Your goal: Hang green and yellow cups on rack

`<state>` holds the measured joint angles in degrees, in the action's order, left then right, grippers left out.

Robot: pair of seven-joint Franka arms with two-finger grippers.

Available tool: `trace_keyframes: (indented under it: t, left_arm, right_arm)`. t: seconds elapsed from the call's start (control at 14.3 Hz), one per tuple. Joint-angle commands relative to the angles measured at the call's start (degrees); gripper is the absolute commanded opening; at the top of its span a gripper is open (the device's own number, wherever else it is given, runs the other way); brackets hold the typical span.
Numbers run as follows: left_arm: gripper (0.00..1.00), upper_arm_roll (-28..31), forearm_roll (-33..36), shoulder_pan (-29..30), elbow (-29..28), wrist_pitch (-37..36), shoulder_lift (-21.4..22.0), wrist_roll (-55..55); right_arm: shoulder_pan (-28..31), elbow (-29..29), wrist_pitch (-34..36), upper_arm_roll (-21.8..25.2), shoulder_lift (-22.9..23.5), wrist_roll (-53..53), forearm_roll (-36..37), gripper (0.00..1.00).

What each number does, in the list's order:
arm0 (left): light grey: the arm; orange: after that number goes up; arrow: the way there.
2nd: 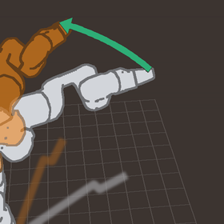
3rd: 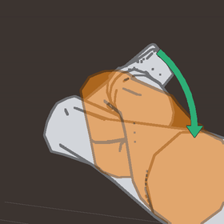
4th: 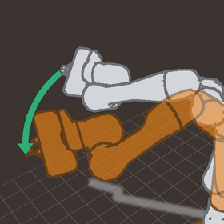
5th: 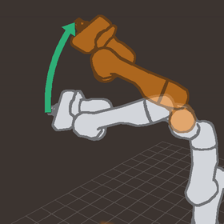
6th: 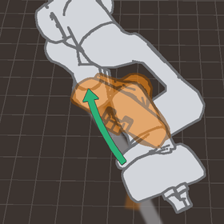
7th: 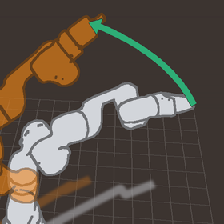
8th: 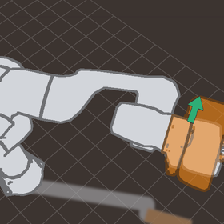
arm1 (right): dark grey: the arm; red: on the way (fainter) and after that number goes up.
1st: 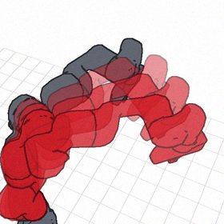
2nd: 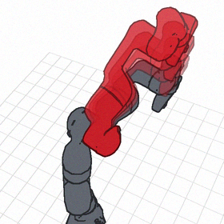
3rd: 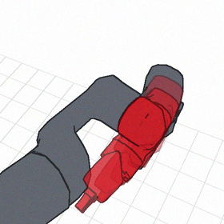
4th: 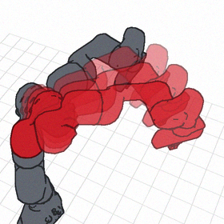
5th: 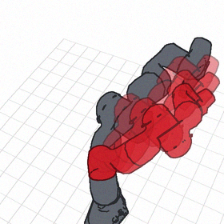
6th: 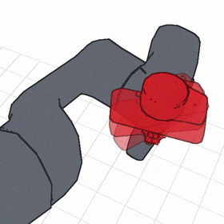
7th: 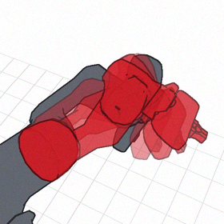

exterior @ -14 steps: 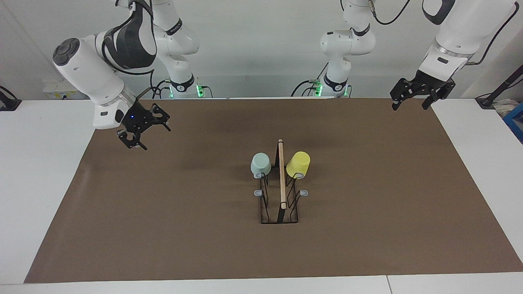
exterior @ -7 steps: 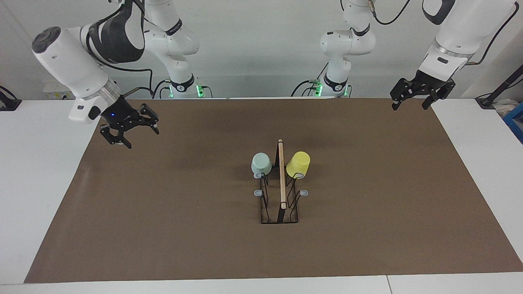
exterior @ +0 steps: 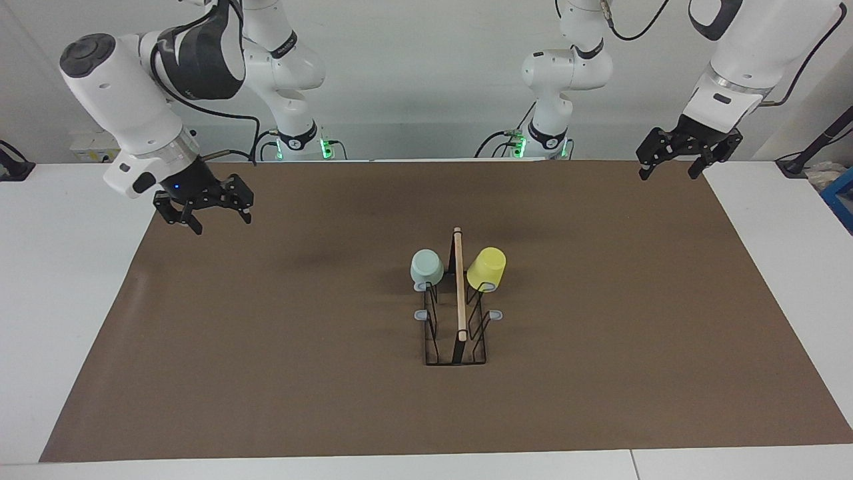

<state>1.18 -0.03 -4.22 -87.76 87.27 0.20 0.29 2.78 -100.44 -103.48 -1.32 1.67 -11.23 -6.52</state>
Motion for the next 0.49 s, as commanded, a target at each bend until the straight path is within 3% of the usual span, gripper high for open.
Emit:
trace_keyframes:
  t: [0.0,0.21,0.42]
  left_arm:
    - [1.0,0.5,-0.3,-0.5,-1.6,-0.2,1.6,-0.6]
    - [1.0,0.5,-0.3,-0.5,-1.6,-0.2,1.6,-0.6]
    - [1.0,0.5,-0.3,-0.5,-1.6,-0.3,1.6,-0.6]
  right_arm:
    - [-2.0,1.8,2.1,0.4,0.5,4.1,1.8,1.0]
    - [-5.9,2.8,3.7,3.1,0.5,8.7,1.8,1.0]
    - [-13.5,2.8,4.0,11.6,0.4,8.6,1.9,1.0]
